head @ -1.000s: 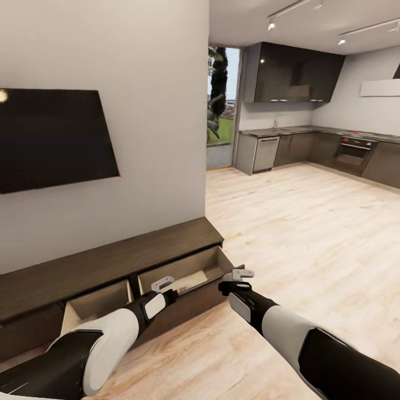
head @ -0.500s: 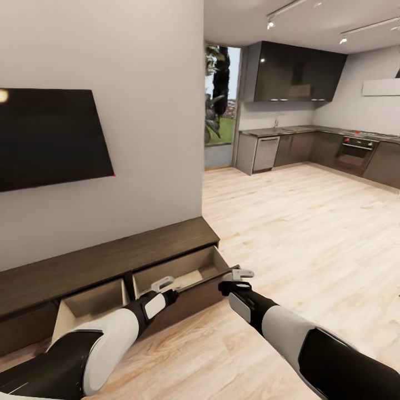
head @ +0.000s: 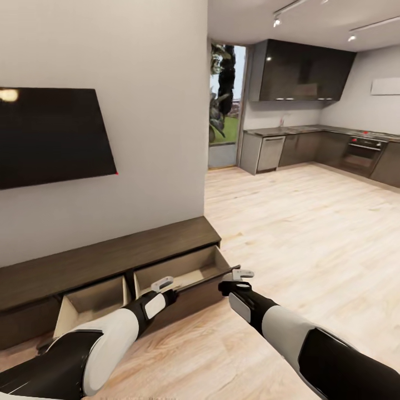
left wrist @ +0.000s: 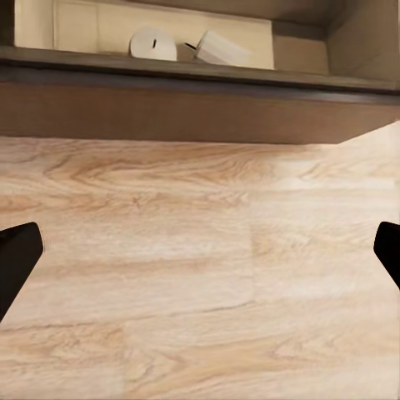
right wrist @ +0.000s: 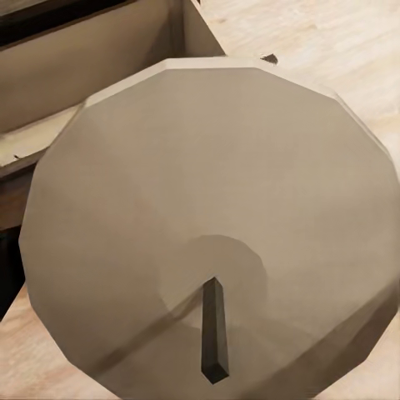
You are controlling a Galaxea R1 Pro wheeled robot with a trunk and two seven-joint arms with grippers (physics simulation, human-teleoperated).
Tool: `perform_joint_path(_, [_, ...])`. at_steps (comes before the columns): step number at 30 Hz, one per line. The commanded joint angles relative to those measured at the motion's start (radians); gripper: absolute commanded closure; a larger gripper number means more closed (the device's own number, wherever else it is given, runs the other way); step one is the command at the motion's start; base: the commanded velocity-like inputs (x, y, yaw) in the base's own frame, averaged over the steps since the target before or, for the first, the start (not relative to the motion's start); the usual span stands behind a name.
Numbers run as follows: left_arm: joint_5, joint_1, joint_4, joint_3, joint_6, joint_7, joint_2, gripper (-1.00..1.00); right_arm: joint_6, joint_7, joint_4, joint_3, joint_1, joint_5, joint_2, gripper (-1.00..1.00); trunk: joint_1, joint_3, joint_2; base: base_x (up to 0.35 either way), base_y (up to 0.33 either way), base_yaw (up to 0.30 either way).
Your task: Place each of the two pumpkins and all three candles from the living room inside a cabinet in the living room (use any cabinet), then make sure every cabinet is closed, and position the cauldron so it is next to a table in the living room.
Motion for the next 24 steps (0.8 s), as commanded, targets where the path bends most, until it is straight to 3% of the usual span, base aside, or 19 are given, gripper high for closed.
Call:
perform_joint_path(1, [-0.001, 0.0, -0.002, 0.004, 0.005, 0.005, 0.0, -1.0, 0.006, -0.007, -0.002, 0.008, -0.001, -0.003, -0.001, 1.0, 0.0, -0.002, -0.001, 0.0, -0.001, 0.224])
perform_joint_path(17, [-0.001, 0.0, -0.002, 0.004, 0.005, 0.005, 0.0, -1.0, 0.006, -0.007, -0.002, 0.008, -0.001, -0.003, -0.001, 1.0, 0.0, -0.017, -0.001, 0.0, -0.002, 0.244])
perform_joint_path(24, [-0.001, 0.0, -0.002, 0.004, 0.005, 0.005, 0.0, -1.0, 0.006, -0.006, -0.002, 0.008, -0.001, -0.003, -0.001, 1.0, 0.0, -0.023, -0.001, 0.0, -0.136, 0.231])
